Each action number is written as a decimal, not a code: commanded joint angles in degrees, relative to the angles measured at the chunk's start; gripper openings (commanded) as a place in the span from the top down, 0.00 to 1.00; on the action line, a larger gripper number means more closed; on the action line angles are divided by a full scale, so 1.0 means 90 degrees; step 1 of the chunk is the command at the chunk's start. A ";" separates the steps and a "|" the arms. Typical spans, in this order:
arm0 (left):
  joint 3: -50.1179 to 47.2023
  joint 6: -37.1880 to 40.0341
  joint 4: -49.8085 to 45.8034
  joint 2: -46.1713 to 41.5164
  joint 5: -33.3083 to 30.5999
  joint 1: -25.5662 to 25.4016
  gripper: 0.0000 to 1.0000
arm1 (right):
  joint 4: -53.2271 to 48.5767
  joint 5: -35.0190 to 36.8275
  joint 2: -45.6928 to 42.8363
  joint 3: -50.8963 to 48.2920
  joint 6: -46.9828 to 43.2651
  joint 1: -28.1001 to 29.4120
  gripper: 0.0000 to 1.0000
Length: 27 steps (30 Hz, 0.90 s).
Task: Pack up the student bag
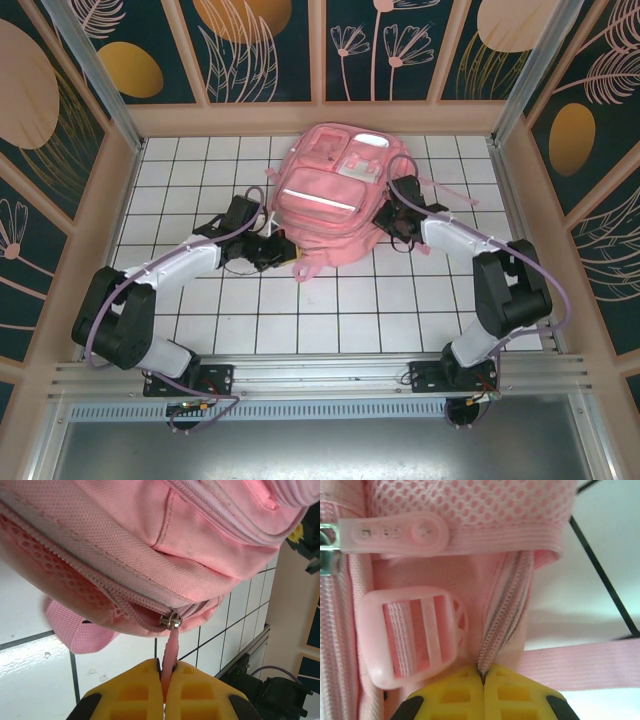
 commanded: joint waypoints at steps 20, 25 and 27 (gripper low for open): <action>0.0573 -0.1185 0.0423 0.0699 -0.0305 -0.1566 1.00 | -0.0691 0.1074 0.0568 0.2214 -0.1282 -0.0417 0.41; 0.0916 -0.0911 -0.0007 0.0776 -0.0313 -0.1512 1.00 | -0.0685 0.0233 -0.0682 0.1194 -0.0729 0.0012 0.39; 0.0861 -0.0845 0.0000 0.0730 -0.0242 -0.1428 1.00 | -0.0440 -0.0481 -0.1150 0.0576 -0.0112 0.0202 0.40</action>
